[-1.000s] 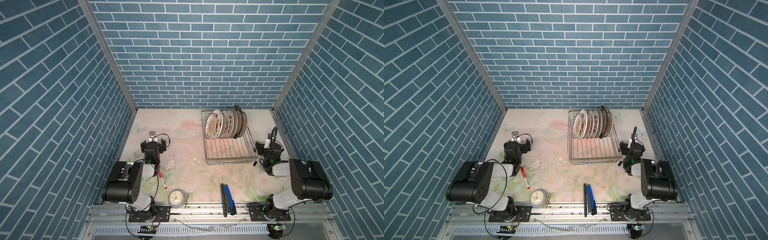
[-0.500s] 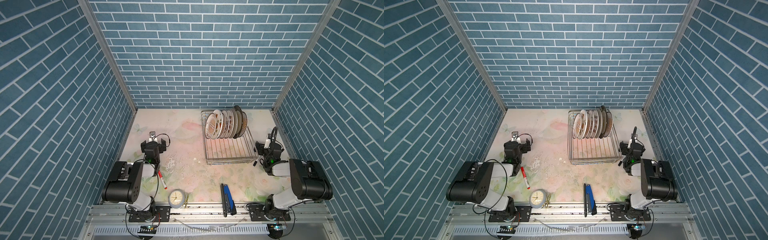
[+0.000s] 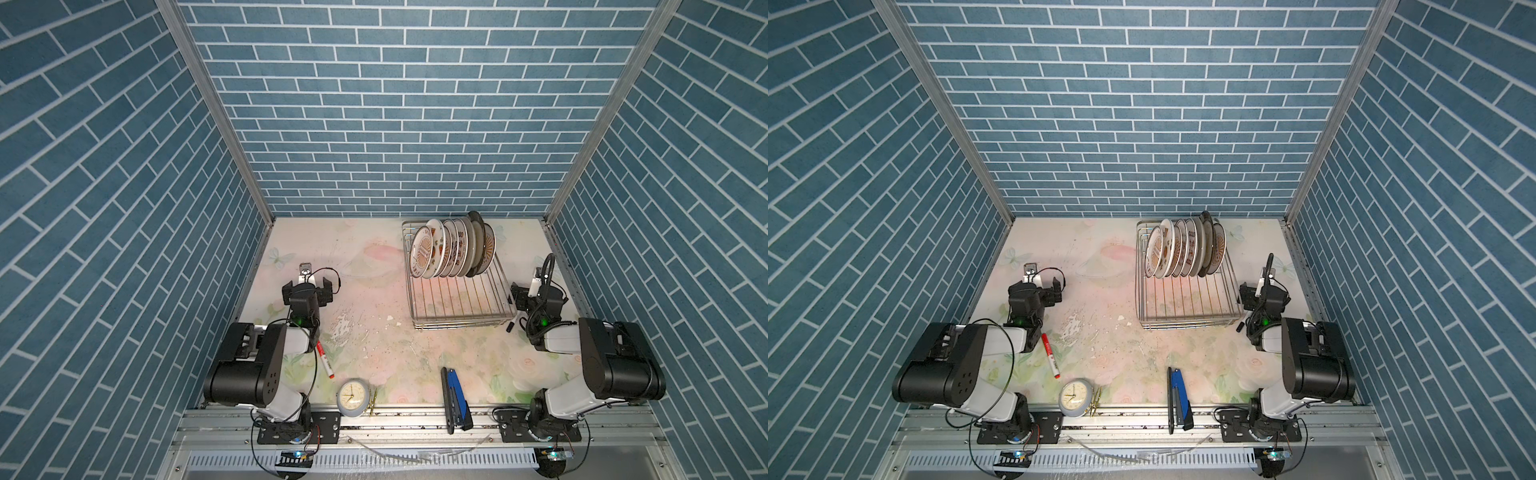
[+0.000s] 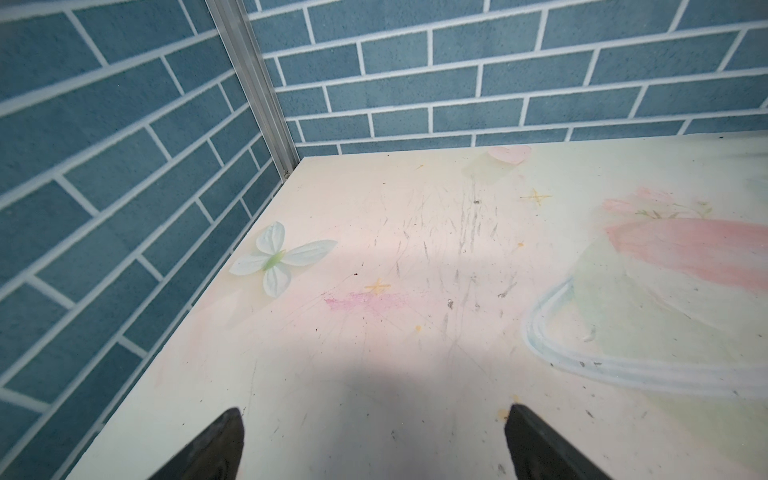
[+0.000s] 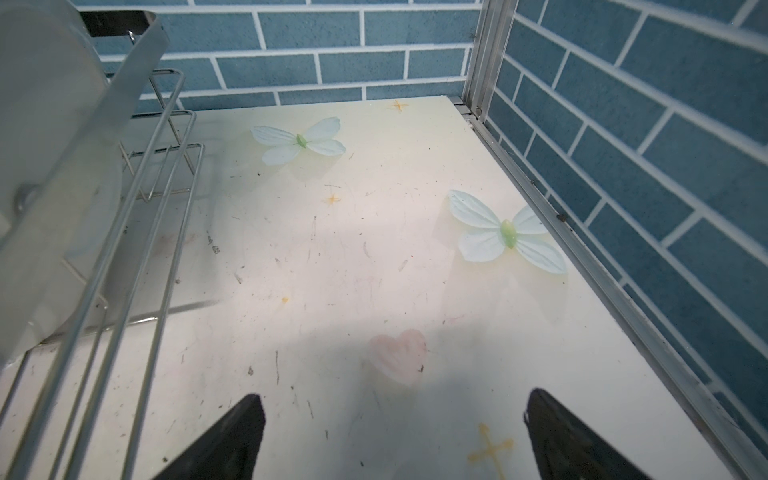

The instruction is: Unload the plates from the dish rack

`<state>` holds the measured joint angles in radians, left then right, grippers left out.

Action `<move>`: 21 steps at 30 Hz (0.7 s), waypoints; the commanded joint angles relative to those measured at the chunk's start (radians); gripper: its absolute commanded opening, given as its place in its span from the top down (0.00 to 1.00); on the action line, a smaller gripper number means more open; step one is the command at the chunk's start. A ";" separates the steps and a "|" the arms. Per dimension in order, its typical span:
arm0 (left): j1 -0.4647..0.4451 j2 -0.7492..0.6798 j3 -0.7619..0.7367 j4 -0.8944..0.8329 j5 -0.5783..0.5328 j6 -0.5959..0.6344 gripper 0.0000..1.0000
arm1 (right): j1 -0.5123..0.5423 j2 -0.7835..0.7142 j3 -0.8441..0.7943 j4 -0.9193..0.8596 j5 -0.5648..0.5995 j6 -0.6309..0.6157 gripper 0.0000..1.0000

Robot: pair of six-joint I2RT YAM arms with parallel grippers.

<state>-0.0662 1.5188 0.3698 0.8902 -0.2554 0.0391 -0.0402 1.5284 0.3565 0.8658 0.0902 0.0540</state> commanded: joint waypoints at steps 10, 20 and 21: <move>-0.018 -0.306 0.038 -0.300 0.025 -0.014 0.00 | -0.002 -0.361 0.009 -0.235 0.117 0.064 0.01; -0.020 -0.721 0.081 -0.711 0.153 -0.647 0.00 | -0.006 -0.716 0.212 -0.925 0.046 0.533 0.02; -0.020 -0.763 0.062 -0.683 0.220 -0.672 0.00 | -0.006 -0.750 0.213 -0.924 -0.072 0.516 0.02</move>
<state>-0.0811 0.8467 0.4133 0.3569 -0.1726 -0.3782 -0.0422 0.8661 0.4946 0.1944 0.1387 0.3508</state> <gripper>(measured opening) 0.996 0.986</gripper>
